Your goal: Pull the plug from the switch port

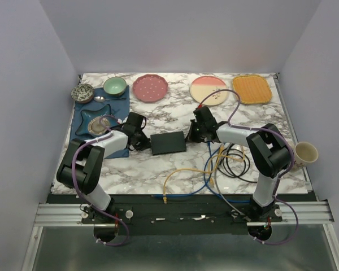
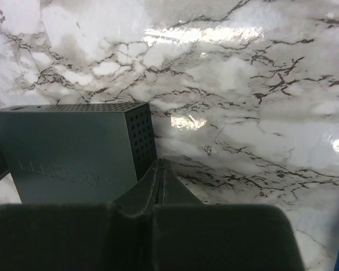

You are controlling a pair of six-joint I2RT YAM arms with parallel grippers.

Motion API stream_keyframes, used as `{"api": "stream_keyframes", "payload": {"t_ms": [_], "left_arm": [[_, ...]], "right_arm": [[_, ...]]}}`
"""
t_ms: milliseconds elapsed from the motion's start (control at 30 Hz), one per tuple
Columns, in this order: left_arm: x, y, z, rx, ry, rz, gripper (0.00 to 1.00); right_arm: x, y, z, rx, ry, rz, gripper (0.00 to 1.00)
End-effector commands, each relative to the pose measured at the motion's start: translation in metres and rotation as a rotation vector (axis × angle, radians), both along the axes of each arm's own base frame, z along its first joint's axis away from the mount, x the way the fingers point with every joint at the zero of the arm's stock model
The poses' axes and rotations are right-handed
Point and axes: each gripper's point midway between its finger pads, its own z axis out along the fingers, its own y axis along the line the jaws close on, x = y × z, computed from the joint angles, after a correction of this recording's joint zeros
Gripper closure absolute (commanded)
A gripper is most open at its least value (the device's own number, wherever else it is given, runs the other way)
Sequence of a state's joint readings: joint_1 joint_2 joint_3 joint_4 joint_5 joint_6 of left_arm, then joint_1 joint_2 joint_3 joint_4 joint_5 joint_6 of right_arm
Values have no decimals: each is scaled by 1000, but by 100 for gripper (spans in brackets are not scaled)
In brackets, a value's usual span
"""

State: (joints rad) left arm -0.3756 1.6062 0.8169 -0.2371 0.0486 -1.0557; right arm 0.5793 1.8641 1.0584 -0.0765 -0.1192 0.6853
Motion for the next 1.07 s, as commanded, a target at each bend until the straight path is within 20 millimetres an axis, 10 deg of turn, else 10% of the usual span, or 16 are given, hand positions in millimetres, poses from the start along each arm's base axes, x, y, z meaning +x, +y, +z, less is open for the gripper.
{"api": "stream_keyframes", "payload": {"t_ms": [0,200,433,700,833,1033], "left_arm": [[3,-19,8,-59,-16,-48,75],[25,2,47,27,-116,-47,44],[47,26,124,154,-336,-66,1],[28,29,136,142,-415,-112,1],[19,33,131,149,-419,-125,1],[12,38,135,168,-437,-133,1]], "right_arm": [[-76,37,-14,73,199,165,99],[-35,12,38,-35,-55,50,84],[-2,-41,153,-161,-427,-95,60],[-30,-67,211,-54,-613,-132,50],[-45,-72,214,28,-688,-137,0],[-47,-83,215,-14,-735,-131,0]]}}
